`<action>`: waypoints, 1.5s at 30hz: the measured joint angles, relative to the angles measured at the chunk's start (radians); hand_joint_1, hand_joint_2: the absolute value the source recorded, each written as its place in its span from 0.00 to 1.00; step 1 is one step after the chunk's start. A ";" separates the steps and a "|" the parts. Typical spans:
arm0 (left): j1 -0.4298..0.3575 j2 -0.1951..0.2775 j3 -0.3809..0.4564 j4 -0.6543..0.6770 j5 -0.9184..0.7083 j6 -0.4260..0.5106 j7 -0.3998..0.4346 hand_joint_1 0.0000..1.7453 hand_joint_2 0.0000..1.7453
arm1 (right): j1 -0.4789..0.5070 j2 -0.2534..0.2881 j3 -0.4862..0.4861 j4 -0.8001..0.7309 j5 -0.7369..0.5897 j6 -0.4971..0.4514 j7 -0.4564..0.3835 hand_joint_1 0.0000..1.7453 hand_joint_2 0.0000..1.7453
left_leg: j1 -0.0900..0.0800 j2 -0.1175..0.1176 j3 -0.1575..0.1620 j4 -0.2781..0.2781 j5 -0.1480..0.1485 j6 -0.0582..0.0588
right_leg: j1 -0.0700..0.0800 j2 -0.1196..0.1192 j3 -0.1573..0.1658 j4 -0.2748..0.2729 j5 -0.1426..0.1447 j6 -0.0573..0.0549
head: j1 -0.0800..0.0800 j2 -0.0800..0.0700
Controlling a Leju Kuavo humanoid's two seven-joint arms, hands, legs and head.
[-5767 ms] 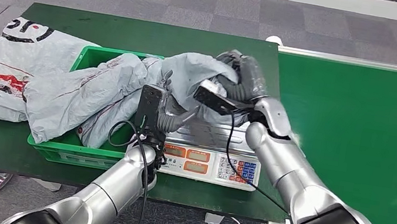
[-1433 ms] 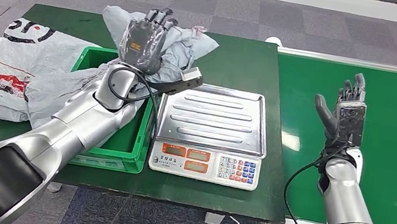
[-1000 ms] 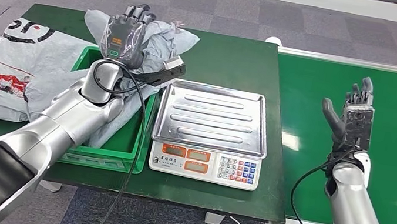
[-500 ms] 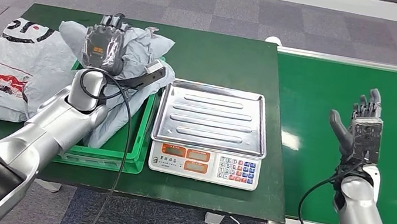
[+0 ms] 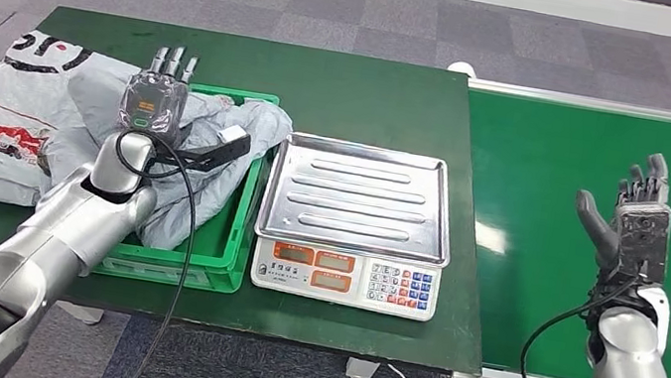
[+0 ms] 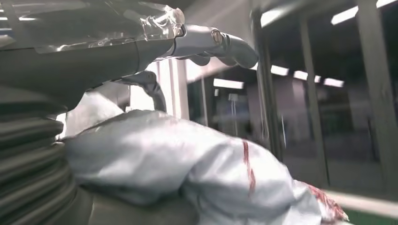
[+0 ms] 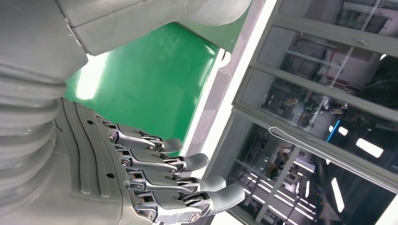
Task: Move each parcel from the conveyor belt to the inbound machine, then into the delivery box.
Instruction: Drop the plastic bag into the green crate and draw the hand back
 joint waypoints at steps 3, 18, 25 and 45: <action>0.000 -0.009 0.039 -0.003 0.027 -0.044 -0.016 0.00 1.00 | -0.014 0.000 0.000 0.001 0.017 0.017 0.012 0.00 1.00 | 0.000 0.000 0.000 0.000 0.000 0.000 | 0.000 0.000 0.000 0.000 0.000 0.000 | 0.000 0.000; -0.017 -0.060 0.125 -0.068 0.440 -0.503 -0.308 0.00 1.00 | -0.038 0.005 0.000 0.028 0.126 0.077 0.066 0.00 1.00 | 0.000 -0.001 0.000 0.000 0.000 0.000 | 0.000 -0.001 0.000 0.000 0.000 0.000 | 0.000 0.000; -0.034 -0.081 0.154 -0.103 0.698 -0.643 -0.435 0.00 1.00 | -0.030 0.009 0.000 0.025 0.134 0.088 0.066 0.00 1.00 | 0.000 -0.001 0.000 0.000 0.001 0.000 | 0.001 -0.002 0.000 0.000 0.000 0.000 | 0.000 0.000; -0.032 -0.330 0.152 -0.074 1.198 -0.502 -0.532 0.00 1.00 | -0.019 0.183 0.111 0.009 0.023 0.026 -0.016 0.00 1.00 | 0.001 -0.002 0.000 0.000 0.000 0.000 | 0.001 -0.003 0.001 0.000 0.000 0.000 | 0.000 0.000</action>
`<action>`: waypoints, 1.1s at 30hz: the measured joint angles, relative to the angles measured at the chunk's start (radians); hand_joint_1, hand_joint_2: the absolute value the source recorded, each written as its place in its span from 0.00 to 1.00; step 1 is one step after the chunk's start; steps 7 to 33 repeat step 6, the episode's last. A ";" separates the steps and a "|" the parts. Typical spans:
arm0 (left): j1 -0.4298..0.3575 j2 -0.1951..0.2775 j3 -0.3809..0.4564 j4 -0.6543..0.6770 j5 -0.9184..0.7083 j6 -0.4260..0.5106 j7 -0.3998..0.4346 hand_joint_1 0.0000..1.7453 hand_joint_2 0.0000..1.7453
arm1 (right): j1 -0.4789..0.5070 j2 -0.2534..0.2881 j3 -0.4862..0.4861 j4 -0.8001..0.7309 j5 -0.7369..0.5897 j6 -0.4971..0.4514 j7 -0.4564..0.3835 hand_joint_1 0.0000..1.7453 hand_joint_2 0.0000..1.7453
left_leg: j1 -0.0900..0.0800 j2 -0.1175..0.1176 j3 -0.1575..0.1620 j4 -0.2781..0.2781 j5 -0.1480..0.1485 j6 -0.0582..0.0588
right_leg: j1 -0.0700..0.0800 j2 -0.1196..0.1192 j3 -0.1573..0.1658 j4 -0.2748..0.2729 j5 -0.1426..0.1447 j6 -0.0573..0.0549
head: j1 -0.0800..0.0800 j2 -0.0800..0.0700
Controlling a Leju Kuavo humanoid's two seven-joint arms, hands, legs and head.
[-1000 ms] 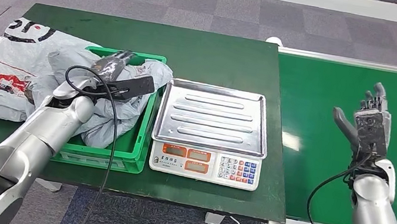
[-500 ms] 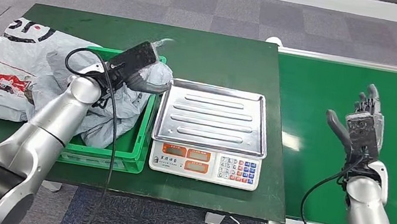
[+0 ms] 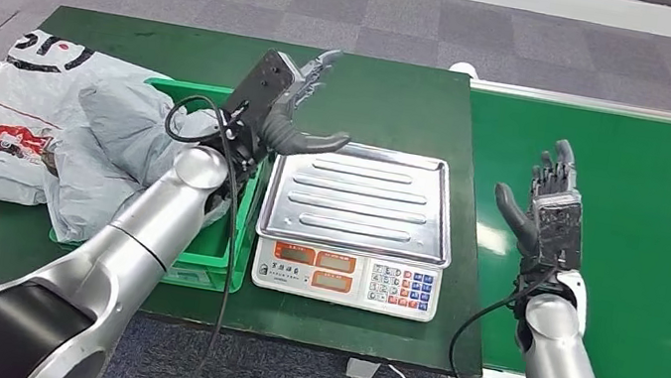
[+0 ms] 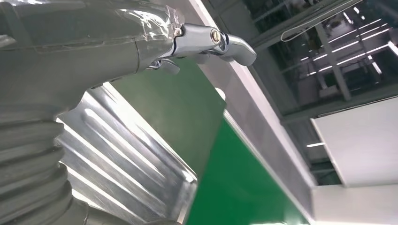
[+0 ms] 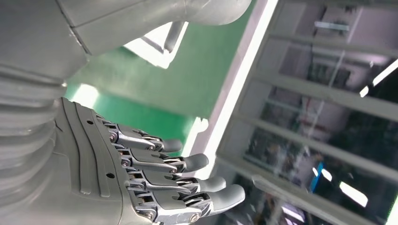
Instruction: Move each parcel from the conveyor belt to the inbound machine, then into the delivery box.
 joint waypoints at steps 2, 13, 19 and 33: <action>0.010 -0.034 -0.009 0.017 0.028 0.056 -0.015 0.00 1.00 | -0.008 0.016 0.023 0.017 -0.007 0.005 0.001 0.00 1.00 | 0.000 0.000 0.000 0.000 0.000 0.000 | 0.000 0.000 0.000 0.000 0.000 0.000 | 0.000 0.000; 0.029 -0.076 -0.039 0.042 0.083 0.151 -0.029 0.00 1.00 | -0.028 0.038 0.063 0.059 -0.012 0.009 -0.009 0.00 1.00 | 0.000 0.000 0.000 0.000 0.000 0.000 | 0.000 0.000 0.000 0.000 0.000 0.000 | 0.000 0.000; 0.029 -0.076 -0.039 0.042 0.083 0.151 -0.029 0.00 1.00 | -0.028 0.038 0.063 0.059 -0.012 0.009 -0.009 0.00 1.00 | 0.000 0.000 0.000 0.000 0.000 0.000 | 0.000 0.000 0.000 0.000 0.000 0.000 | 0.000 0.000; 0.029 -0.076 -0.039 0.042 0.083 0.151 -0.029 0.00 1.00 | -0.028 0.038 0.063 0.059 -0.012 0.009 -0.009 0.00 1.00 | 0.000 0.000 0.000 0.000 0.000 0.000 | 0.000 0.000 0.000 0.000 0.000 0.000 | 0.000 0.000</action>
